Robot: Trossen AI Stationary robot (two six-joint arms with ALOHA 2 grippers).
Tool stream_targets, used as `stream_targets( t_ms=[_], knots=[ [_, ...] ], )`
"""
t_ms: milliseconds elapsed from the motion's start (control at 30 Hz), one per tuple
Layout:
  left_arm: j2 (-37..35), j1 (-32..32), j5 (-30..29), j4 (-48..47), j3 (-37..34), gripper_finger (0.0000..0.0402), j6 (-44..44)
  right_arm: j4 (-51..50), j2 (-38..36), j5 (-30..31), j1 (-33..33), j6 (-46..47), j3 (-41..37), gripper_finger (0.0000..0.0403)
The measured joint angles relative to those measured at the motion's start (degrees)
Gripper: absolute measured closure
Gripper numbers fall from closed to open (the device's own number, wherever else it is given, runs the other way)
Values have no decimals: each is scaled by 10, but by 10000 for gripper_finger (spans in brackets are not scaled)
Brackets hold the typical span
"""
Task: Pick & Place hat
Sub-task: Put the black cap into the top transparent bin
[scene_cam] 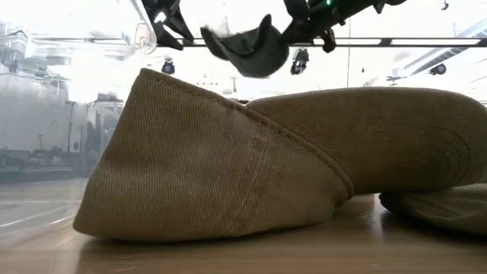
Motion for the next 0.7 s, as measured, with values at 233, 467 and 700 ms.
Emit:
stream_targets(
  t_ms=[233, 467, 700],
  knots=[
    [4, 0, 0, 0, 0, 202, -1, 39, -2, -14, 3, -13, 0, 390],
    [4, 0, 63, 57, 0, 202, -3, 96, 1, -9, 5, -47, 0, 390],
    [4, 0, 69, 104, 0, 202, 1, 149, 1, 4, 6, -76, 0, 390]
  ],
)
